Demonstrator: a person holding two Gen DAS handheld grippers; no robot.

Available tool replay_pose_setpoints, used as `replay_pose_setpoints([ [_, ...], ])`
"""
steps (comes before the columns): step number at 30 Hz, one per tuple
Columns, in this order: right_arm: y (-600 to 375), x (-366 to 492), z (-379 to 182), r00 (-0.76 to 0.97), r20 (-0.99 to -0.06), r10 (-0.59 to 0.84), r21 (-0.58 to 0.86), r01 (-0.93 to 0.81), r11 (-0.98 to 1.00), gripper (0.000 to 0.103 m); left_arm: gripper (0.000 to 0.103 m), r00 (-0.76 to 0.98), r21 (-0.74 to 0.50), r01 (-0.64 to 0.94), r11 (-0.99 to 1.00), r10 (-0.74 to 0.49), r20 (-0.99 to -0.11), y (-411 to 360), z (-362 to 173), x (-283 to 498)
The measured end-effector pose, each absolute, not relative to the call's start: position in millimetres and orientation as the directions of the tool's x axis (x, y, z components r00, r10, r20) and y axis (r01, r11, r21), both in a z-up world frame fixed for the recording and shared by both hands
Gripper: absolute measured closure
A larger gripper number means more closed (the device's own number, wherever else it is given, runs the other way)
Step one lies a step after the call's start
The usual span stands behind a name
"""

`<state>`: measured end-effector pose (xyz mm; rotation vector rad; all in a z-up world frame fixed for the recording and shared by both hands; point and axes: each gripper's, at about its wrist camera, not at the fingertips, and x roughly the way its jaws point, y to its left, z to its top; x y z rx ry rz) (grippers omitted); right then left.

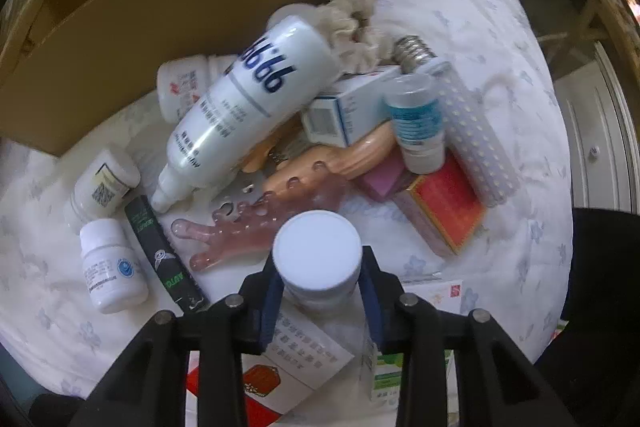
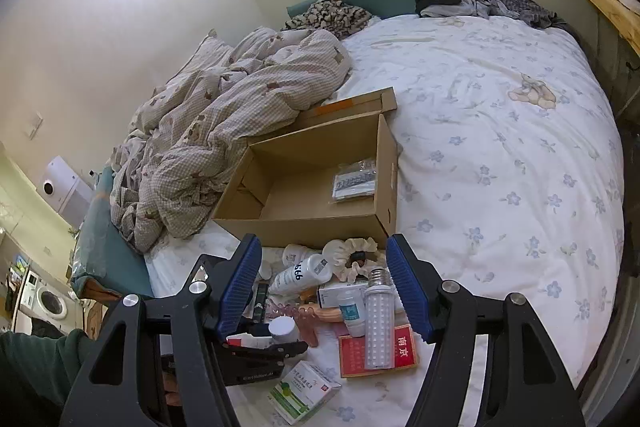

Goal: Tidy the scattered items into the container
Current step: 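Grasp the white pill bottle with the left gripper and lift it, then lower the white pill bottle into the box and open the left gripper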

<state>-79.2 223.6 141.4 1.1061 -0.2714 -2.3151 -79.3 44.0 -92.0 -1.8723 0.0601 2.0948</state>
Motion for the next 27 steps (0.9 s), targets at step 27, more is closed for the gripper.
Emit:
replay_pose_setpoints([
  [27, 230, -86, 133, -0.498, -0.677, -0.542, 0.423, 0.34, -0.84, 0.034, 0.068, -0.476, -0.118, -0.178, -0.977, 0.191, -0.859, -19, 58, -150],
])
